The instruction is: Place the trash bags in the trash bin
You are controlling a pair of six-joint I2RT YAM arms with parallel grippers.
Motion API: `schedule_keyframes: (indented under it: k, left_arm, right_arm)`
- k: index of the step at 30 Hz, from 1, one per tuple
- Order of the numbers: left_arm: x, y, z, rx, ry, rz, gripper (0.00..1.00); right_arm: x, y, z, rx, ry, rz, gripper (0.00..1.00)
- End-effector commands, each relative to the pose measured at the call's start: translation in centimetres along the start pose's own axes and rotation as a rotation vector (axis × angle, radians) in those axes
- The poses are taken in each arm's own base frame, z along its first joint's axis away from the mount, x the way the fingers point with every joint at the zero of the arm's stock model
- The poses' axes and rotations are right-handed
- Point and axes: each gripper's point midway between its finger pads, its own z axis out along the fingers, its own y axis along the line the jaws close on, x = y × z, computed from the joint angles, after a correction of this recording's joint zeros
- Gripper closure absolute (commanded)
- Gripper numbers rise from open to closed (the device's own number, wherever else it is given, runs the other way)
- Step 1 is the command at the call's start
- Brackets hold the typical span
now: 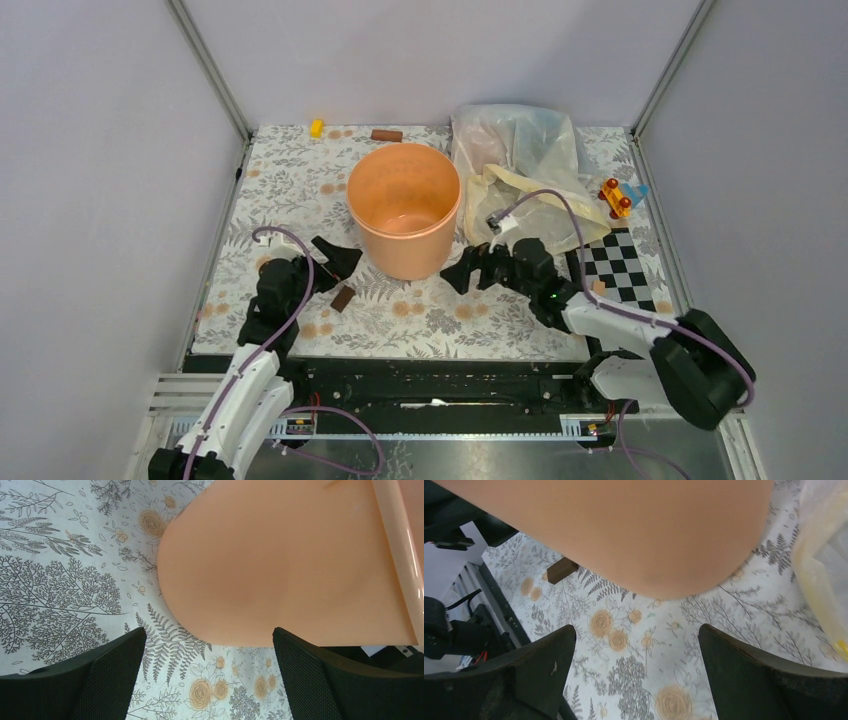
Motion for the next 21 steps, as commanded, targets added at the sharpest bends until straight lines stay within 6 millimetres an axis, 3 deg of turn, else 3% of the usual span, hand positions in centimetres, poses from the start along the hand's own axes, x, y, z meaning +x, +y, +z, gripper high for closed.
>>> schedule_keyframes:
  k: [1, 5, 8, 11, 16, 21]
  left_arm:
    - [-0.4, -1.2, 0.2, 0.077, -0.016, 0.062, 0.01]
    - [0.1, -1.1, 0.2, 0.09, -0.01, 0.051, 0.01]
    - [0.4, -0.8, 0.4, 0.091, -0.008, 0.046, 0.01]
    - [0.5, -0.5, 0.6, 0.076, -0.002, 0.047, 0.01]
    - [0.8, 0.2, 1.3, 0.05, 0.018, 0.04, 0.01]
    - [1.1, 0.1, 2.4, 0.071, 0.032, 0.016, 0.01]
  right_arm:
    - [-4.8, 2.1, 3.7, -0.02, -0.198, -0.106, 0.0]
    - [-6.1, 2.6, 7.6, -0.057, -0.254, -0.066, 0.0]
    - [-6.6, 1.4, 11.0, -0.014, -0.271, 0.0, 0.0]
    - [-7.8, 0.5, 12.7, 0.032, -0.295, 0.054, 0.0]
    - [-9.2, -2.6, 11.0, 0.132, -0.305, 0.095, 0.0]
    - [-9.9, -8.1, 6.3, 0.306, -0.264, 0.158, 0.02]
